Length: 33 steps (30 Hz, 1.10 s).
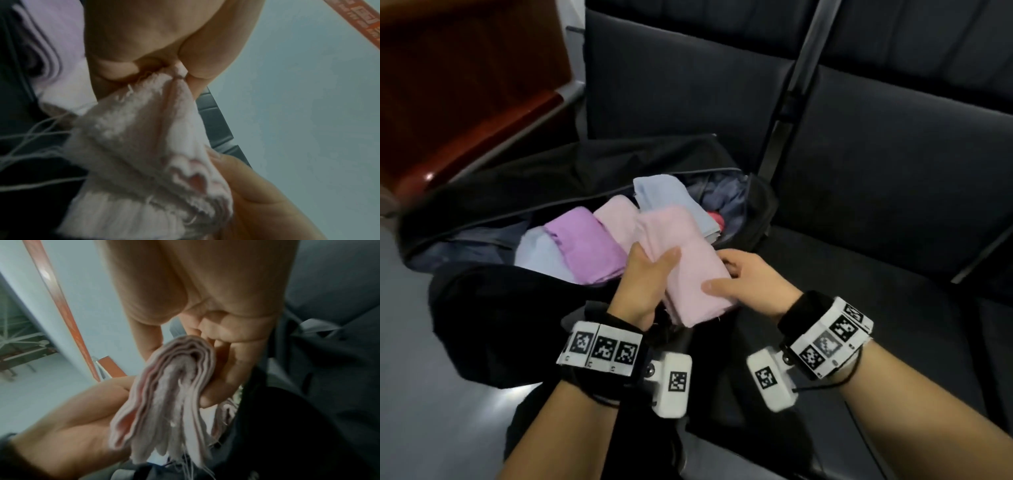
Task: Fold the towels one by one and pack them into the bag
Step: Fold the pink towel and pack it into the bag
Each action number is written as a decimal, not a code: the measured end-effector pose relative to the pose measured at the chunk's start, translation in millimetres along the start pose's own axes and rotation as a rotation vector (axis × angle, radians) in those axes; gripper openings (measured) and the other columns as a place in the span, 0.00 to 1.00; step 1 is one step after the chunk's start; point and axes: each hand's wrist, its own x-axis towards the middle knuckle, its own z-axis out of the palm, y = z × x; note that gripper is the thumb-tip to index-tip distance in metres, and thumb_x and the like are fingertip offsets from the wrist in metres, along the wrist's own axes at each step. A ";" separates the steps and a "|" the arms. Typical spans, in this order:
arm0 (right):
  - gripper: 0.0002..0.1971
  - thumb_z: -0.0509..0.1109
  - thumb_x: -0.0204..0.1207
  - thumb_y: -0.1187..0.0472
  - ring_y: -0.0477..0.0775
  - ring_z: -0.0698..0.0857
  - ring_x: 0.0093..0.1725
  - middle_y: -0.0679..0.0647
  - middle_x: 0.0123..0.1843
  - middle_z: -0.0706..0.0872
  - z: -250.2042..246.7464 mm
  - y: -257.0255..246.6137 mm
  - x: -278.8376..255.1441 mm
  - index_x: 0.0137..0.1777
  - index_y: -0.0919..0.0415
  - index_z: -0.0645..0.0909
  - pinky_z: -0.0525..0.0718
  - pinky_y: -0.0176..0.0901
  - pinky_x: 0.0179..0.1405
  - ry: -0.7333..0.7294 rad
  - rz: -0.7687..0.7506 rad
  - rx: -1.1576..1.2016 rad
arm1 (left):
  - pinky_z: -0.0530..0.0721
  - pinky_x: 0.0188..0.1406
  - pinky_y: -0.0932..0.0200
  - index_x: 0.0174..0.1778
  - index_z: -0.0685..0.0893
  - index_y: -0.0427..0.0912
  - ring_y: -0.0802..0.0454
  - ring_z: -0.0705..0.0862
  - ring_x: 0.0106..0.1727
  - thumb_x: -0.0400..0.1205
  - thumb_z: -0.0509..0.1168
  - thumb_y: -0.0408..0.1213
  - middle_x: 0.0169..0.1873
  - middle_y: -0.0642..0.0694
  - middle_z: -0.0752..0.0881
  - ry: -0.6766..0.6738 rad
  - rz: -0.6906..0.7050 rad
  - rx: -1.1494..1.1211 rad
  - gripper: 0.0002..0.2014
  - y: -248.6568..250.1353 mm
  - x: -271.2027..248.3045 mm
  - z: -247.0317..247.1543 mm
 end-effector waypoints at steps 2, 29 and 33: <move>0.22 0.79 0.72 0.69 0.48 0.89 0.50 0.58 0.55 0.91 12.9 -10.3 26.8 0.66 0.63 0.83 0.86 0.39 0.51 0.020 -0.013 -0.015 | 0.89 0.54 0.49 0.70 0.79 0.35 0.44 0.90 0.58 0.85 0.66 0.29 0.58 0.39 0.90 0.085 -0.033 0.010 0.16 10.5 20.2 -15.3; 0.31 0.57 0.85 0.47 0.62 0.40 0.88 0.50 0.90 0.43 79.1 -5.6 132.4 0.86 0.38 0.51 0.40 0.67 0.84 -0.174 -0.100 -1.159 | 0.84 0.67 0.38 0.77 0.75 0.36 0.33 0.84 0.67 0.79 0.58 0.21 0.66 0.33 0.84 0.276 -0.176 0.392 0.27 -3.4 125.9 -66.9; 0.30 0.55 0.86 0.48 0.61 0.41 0.88 0.50 0.90 0.43 78.0 -12.3 127.0 0.86 0.38 0.51 0.41 0.66 0.84 -0.190 -0.068 -1.164 | 0.87 0.60 0.37 0.75 0.74 0.32 0.33 0.86 0.61 0.77 0.57 0.19 0.63 0.31 0.85 0.231 -0.211 0.430 0.27 3.4 109.4 -61.7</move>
